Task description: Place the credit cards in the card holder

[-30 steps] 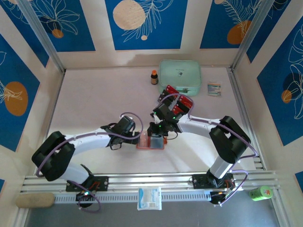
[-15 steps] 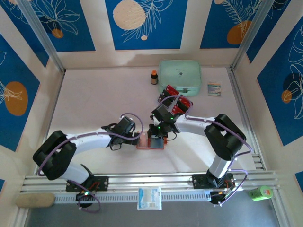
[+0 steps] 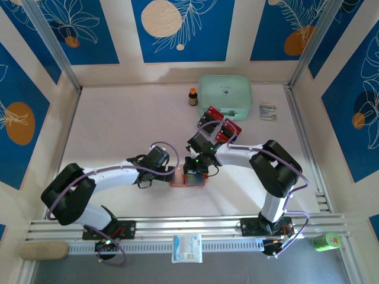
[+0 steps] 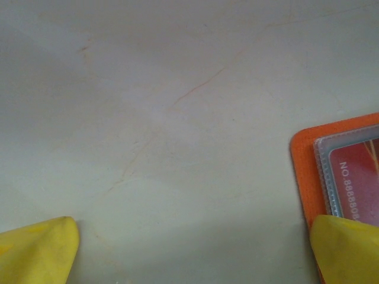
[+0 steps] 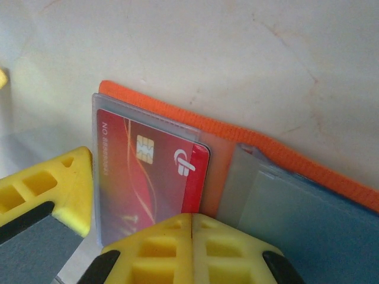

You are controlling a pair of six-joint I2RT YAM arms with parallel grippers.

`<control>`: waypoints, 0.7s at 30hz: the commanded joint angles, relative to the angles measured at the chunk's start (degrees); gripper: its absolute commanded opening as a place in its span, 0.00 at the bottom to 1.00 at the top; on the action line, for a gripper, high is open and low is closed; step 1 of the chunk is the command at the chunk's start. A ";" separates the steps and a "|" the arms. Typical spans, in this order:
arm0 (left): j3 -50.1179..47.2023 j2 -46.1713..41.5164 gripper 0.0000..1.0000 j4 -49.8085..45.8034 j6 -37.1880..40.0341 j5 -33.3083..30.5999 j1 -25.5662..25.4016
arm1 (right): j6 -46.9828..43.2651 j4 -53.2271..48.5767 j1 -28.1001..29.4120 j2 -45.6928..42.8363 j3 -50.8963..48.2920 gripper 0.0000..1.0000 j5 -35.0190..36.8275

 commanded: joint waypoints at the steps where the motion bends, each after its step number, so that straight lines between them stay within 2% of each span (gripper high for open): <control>1: -0.45 0.56 1.00 0.65 1.44 -0.24 0.52 | 0.19 -0.42 0.60 1.12 1.15 0.00 -0.95; 12: 0.63 -3.48 1.00 -3.42 0.26 -2.31 0.69 | -0.16 -3.88 -0.20 -3.45 2.09 0.01 -1.30; 21: 4.79 -8.32 1.00 -9.18 -1.40 -3.79 1.13 | 0.11 -8.94 -6.51 -11.65 0.13 0.03 -2.94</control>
